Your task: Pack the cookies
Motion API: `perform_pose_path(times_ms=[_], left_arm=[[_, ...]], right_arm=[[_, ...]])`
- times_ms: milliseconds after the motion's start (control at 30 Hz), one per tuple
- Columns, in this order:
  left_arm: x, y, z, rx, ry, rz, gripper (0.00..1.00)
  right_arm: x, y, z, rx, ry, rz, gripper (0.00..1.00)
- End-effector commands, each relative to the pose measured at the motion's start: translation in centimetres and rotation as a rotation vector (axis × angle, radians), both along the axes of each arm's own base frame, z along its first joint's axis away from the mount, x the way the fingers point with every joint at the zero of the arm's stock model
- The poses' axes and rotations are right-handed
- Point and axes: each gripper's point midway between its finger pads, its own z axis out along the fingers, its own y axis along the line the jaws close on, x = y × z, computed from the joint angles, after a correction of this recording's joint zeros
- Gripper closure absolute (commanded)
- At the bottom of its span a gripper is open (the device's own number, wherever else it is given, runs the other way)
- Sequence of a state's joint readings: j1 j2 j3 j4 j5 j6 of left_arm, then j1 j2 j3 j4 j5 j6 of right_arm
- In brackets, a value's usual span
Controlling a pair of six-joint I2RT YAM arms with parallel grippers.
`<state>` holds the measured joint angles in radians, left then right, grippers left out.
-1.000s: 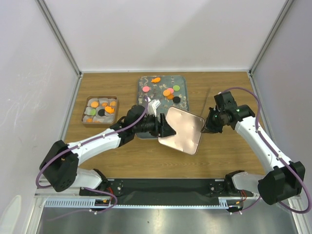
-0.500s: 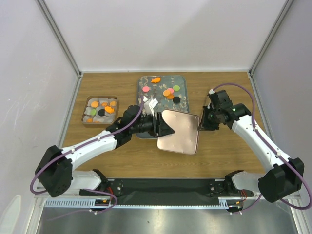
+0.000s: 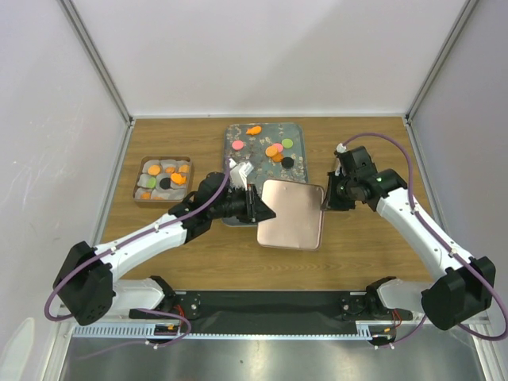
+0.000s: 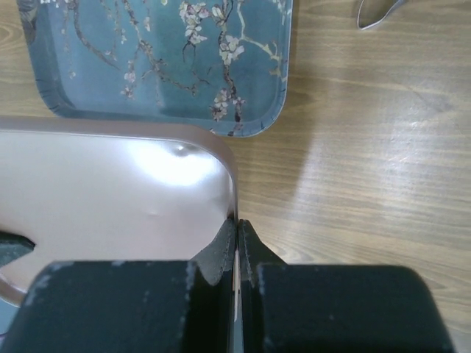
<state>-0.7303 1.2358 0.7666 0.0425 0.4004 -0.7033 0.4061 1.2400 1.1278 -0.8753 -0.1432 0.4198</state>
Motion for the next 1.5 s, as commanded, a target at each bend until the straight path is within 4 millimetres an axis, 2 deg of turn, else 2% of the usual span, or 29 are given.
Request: perform_pose_path(times_ms=[0, 33, 67, 100, 133, 167, 267, 300, 333, 367, 400, 467, 500, 533, 633, 667, 700, 733, 767, 800, 933, 1033, 1233, 1333, 1467], left_arm=[[0.4, 0.4, 1.2, 0.001, -0.044, 0.012, 0.83], [0.4, 0.4, 1.2, 0.006, -0.045, 0.013, 0.88], [0.6, 0.5, 1.3, 0.007, -0.049, 0.021, 0.95], [0.6, 0.8, 1.0, 0.028, -0.033, 0.032, 1.00], [0.8, 0.8, 0.9, 0.035, -0.028, 0.041, 1.00], [1.1, 1.0, 0.9, 0.043, -0.019, 0.059, 1.00], [2.2, 1.7, 1.4, 0.071, 0.010, 0.133, 1.00], [2.6, 1.7, 2.4, 0.066, 0.006, 0.152, 1.00], [3.4, 2.2, 2.6, 0.085, 0.007, 0.199, 1.00], [3.3, 2.8, 2.1, 0.118, 0.055, 0.225, 1.00], [3.9, 2.6, 3.7, 0.105, 0.048, 0.247, 1.00], [4.1, 3.1, 3.9, 0.109, 0.111, 0.285, 1.00], [4.5, 3.0, 5.0, 0.087, 0.117, 0.304, 1.00], [4.5, 3.1, 5.2, 0.087, 0.143, 0.320, 1.00], [4.8, 3.7, 5.8, 0.084, 0.260, 0.391, 1.00], [5.3, 3.6, 6.6, 0.066, 0.298, 0.411, 1.00], [4.6, 4.0, 6.2, 0.088, 0.355, 0.418, 1.00], [4.7, 3.9, 6.4, 0.073, 0.392, 0.429, 1.00], [4.8, 3.9, 6.7, 0.063, 0.416, 0.435, 1.00], [4.3, 3.8, 6.7, 0.050, 0.455, 0.419, 1.00], [4.3, 4.3, 7.6, 0.004, 0.507, 0.466, 1.00], [4.6, 5.3, 8.4, -0.027, 0.503, 0.502, 1.00], [4.5, 6.2, 9.6, -0.070, 0.516, 0.504, 1.00], [4.2, 6.1, 10.0, -0.084, 0.523, 0.477, 1.00], [3.4, 6.0, 10.3, -0.089, 0.530, 0.441, 0.99]], right_arm=[[1.6, 0.8, 1.6, -0.006, -0.108, 0.018, 1.00], [1.6, 1.0, 1.6, -0.018, -0.120, 0.025, 1.00], [1.6, 1.6, 1.8, -0.038, -0.137, 0.051, 0.93], [2.0, 0.6, 1.8, -0.114, -0.165, 0.018, 0.86], [2.2, 0.2, 2.0, -0.157, -0.189, 0.006, 0.77], [2.5, -0.2, 2.3, -0.201, -0.212, -0.004, 0.64], [3.0, -0.4, 4.6, -0.253, -0.308, -0.015, 0.48], [3.5, -0.3, 5.9, -0.249, -0.359, -0.025, 0.46], [3.6, -0.2, 6.7, -0.240, -0.388, -0.027, 0.44], [3.5, -0.1, 8.1, -0.214, -0.433, -0.025, 0.41], [3.8, 0.3, 9.4, -0.193, -0.488, -0.017, 0.40], [2.8, 2.3, 10.9, -0.153, -0.569, 0.055, 0.34], [2.6, 3.1, 12.6, -0.130, -0.649, 0.075, 0.34], [1.5, 4.6, 12.7, -0.120, -0.680, 0.131, 0.34], [0.8, 6.3, 14.7, -0.123, -0.811, 0.157, 0.34], [-0.5, 7.9, 14.6, -0.117, -0.837, 0.218, 0.34], [-0.5, 8.3, 15.5, -0.123, -0.890, 0.203, 0.33], [-1.0, 9.0, 15.5, -0.162, -0.931, 0.251, 0.33], [-2.4, 10.4, 15.0, -0.174, -0.959, 0.314, 0.33], [-2.6, 10.9, 15.6, -0.193, -1.009, 0.305, 0.32], [-4.8, 13.7, 13.7, -0.326, -1.111, 0.443, 0.35], [-5.9, 14.8, 12.8, -0.386, -1.154, 0.499, 0.36], [-6.1, 15.7, 11.6, -0.446, -1.175, 0.547, 0.36], [-5.3, 15.7, 11.2, -0.505, -1.199, 0.540, 0.35], [-4.4, 15.6, 11.5, -0.533, -1.239, 0.521, 0.36]])
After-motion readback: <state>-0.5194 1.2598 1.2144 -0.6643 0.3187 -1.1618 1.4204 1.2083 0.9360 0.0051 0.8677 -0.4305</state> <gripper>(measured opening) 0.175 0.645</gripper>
